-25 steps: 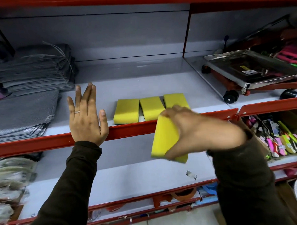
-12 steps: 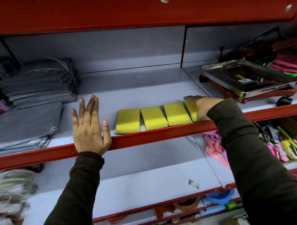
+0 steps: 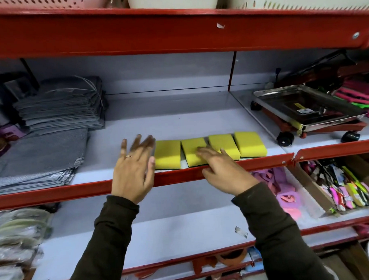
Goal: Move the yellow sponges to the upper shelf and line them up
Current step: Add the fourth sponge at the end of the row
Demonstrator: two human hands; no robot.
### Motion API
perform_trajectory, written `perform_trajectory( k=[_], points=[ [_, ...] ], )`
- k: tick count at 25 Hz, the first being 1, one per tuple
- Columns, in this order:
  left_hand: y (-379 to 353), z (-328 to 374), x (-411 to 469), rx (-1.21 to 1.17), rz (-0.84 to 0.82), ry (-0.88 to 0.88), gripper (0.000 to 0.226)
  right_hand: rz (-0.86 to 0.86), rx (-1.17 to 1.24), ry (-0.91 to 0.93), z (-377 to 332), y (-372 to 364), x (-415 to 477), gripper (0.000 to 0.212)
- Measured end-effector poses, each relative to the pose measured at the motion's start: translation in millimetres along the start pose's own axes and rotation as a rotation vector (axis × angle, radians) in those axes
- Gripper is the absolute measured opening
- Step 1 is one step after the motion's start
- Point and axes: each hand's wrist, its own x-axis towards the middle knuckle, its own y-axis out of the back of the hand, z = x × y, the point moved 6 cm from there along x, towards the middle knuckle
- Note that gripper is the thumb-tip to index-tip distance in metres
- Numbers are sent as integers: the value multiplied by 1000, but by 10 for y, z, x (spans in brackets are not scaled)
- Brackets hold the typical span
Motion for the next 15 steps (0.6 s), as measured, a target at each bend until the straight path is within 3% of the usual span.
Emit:
perform_trajectory(
  k=[4, 15],
  points=[
    [-35, 304, -69, -41, -125, -112, 54, 64, -64, -64, -105, -122, -54, 61],
    [84, 283, -350, -81, -122, 15, 53, 119, -82, -71, -298, -260, -162, 53]
  ],
)
